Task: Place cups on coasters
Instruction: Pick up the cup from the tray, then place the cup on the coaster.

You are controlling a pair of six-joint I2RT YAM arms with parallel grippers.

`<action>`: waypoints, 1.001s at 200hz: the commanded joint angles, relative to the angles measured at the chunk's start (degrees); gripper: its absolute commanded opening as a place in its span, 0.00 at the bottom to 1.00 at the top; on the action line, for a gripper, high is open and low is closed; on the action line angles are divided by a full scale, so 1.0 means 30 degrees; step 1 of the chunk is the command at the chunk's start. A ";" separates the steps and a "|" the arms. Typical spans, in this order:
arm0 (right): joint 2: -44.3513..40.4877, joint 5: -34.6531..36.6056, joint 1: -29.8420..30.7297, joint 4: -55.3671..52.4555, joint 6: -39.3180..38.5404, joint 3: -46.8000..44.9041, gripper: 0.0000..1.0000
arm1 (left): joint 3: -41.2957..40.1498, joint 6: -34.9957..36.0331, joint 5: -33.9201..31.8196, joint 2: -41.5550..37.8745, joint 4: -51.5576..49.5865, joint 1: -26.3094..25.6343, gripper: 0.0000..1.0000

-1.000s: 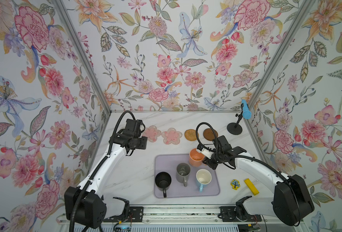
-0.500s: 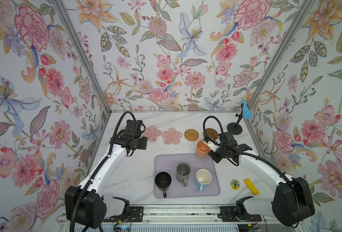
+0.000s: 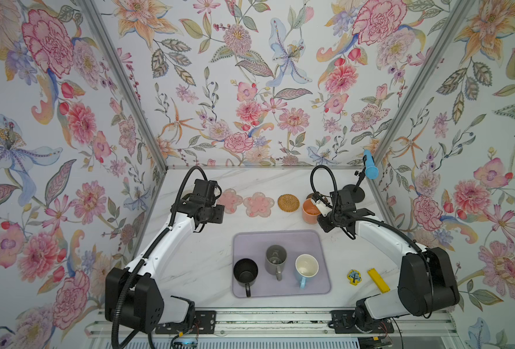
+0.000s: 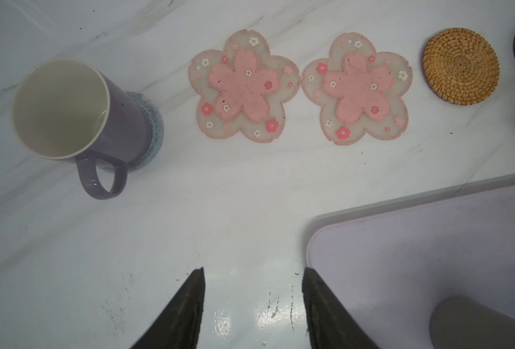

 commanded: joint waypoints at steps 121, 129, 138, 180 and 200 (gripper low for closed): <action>0.4167 0.2407 -0.1536 0.4759 0.2439 0.4541 0.00 | 0.0442 -0.0155 0.0307 0.2716 0.0910 -0.0083 0.55; 0.4276 0.2309 -0.1629 0.4795 0.2624 0.4601 0.00 | 0.0485 -0.0138 0.0262 0.2836 0.0866 -0.0082 0.55; 0.4407 0.2163 -0.1688 0.4821 0.2749 0.4643 0.00 | 0.0535 -0.0109 0.0245 0.2951 0.0880 -0.0082 0.55; 0.4776 0.1635 -0.1780 0.5095 0.3169 0.4609 0.00 | 0.0732 -0.0078 0.0243 0.3162 0.0833 -0.0065 0.54; 0.4893 0.1528 -0.1778 0.5126 0.3450 0.4608 0.00 | 0.0769 -0.0050 0.0251 0.3850 0.0832 -0.0065 0.54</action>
